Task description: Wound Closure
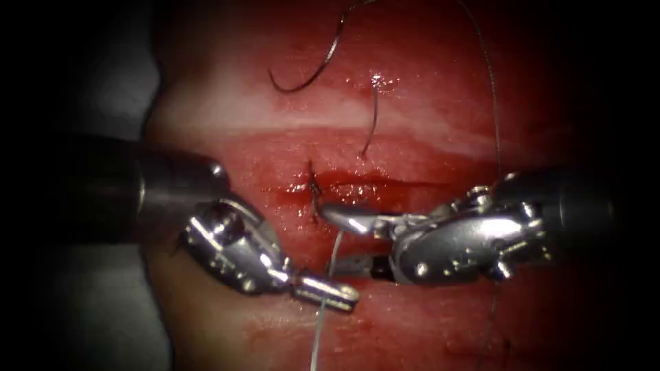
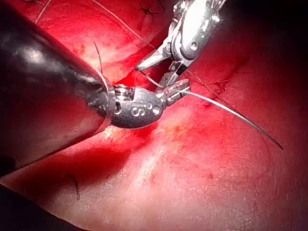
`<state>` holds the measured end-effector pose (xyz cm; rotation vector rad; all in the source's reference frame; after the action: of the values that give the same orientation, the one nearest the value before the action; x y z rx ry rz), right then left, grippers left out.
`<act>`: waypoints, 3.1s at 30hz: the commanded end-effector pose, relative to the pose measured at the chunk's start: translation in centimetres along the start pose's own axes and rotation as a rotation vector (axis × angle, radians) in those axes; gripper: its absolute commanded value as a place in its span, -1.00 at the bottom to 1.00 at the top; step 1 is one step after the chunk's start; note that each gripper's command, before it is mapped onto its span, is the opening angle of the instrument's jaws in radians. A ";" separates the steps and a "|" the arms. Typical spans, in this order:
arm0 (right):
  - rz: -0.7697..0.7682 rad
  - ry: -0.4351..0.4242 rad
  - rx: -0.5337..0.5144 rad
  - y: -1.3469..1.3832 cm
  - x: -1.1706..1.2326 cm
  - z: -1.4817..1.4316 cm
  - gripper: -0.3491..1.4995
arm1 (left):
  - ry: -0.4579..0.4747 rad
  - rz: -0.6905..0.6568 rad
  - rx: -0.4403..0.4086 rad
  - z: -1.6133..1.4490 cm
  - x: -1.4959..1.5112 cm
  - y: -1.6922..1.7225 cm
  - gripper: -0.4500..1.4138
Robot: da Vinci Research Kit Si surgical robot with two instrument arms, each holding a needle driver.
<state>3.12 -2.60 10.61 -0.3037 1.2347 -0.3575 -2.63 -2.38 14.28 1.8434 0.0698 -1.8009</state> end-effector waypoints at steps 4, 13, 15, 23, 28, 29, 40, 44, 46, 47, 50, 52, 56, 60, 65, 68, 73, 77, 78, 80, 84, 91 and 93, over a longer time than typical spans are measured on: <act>0.002 0.009 0.010 -0.08 -0.01 0.01 -1.00 | 0.004 -0.003 -0.001 0.08 -0.01 0.08 -0.95; 0.064 -0.049 0.007 -0.11 -0.06 -0.05 -1.00 | 0.010 -0.001 -0.006 0.06 0.05 0.12 -0.69; 0.063 -0.050 0.016 -0.10 -0.08 -0.06 -1.00 | 0.013 -0.006 -0.007 0.05 0.05 0.12 -0.30; 0.105 -0.152 -0.003 -0.04 -0.30 -0.22 -1.00 | -0.114 -0.033 0.144 -0.04 0.06 0.02 0.91; 0.171 -0.223 -0.027 0.01 -0.52 -0.37 -1.00 | -0.165 0.008 0.191 -0.12 0.12 0.11 0.97; 0.178 -0.231 -0.030 0.01 -0.56 -0.40 -1.00 | -0.164 0.007 0.202 -0.14 0.14 0.14 0.97; 0.353 -0.289 -0.069 0.16 -1.20 -0.59 -1.00 | -0.313 0.092 0.323 0.06 0.01 0.39 0.90; 0.377 -0.292 -0.067 0.23 -1.36 -0.58 -1.00 | -0.346 0.125 0.340 0.17 -0.08 0.38 0.88; 0.383 -0.296 -0.067 0.25 -1.41 -0.58 -1.00 | -0.353 0.136 0.353 0.19 -0.11 0.37 0.88; 0.388 -0.299 -0.066 0.26 -1.43 -0.58 -1.00 | -0.355 0.141 0.359 0.19 -0.12 0.36 0.88; 0.392 -0.306 -0.061 0.27 -1.48 -0.57 -1.00 | -0.355 0.153 0.372 0.18 -0.14 0.35 0.84; 0.397 -0.308 -0.057 0.26 -1.51 -0.57 -1.00 | -0.344 0.160 0.374 0.19 -0.13 0.36 0.81; 0.401 -0.313 -0.053 0.22 -1.58 -0.54 -1.00 | -0.320 0.182 0.373 0.22 -0.09 0.37 0.72; 0.408 -0.312 -0.052 0.19 -1.62 -0.53 -1.00 | -0.294 0.198 0.362 0.23 -0.06 0.40 0.55; 0.407 -0.314 -0.050 0.18 -1.63 -0.52 -1.00 | -0.279 0.207 0.356 0.26 -0.05 0.40 0.21; 0.407 -0.314 -0.050 0.18 -1.63 -0.52 -1.00 | -0.255 0.217 0.347 0.25 -0.04 0.42 -1.00; 0.412 -0.311 -0.048 0.16 -1.61 -0.54 -1.00 | -0.221 0.225 0.335 0.17 -0.05 0.45 -1.00; 0.427 -0.305 -0.042 0.11 -1.55 -0.60 -1.00 | -0.249 0.224 0.340 0.04 -0.09 0.49 -1.00; 0.433 -0.302 -0.044 0.09 -1.53 -0.61 -1.00 | -0.254 0.224 0.340 0.01 -0.10 0.50 -1.00; 0.444 -0.296 -0.041 0.06 -1.48 -0.64 -1.00 | -0.268 0.226 0.345 -0.05 -0.14 0.55 -1.00; 0.485 -0.253 -0.031 -0.03 -1.36 -0.71 -1.00 | -0.290 0.216 0.326 -0.13 -0.18 0.65 -1.00; 0.579 -0.168 0.013 -0.24 -1.00 -0.77 -1.00 | -0.347 0.204 0.332 -0.48 -0.23 0.72 -1.00; 0.625 -0.148 -0.003 -0.23 -0.89 -0.78 -0.84 | -0.363 0.199 0.323 -0.55 -0.24 0.74 -1.00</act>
<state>2.05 -2.33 11.19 0.0649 1.1284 0.2269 -1.78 -2.59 14.68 1.6083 -0.5534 -2.0650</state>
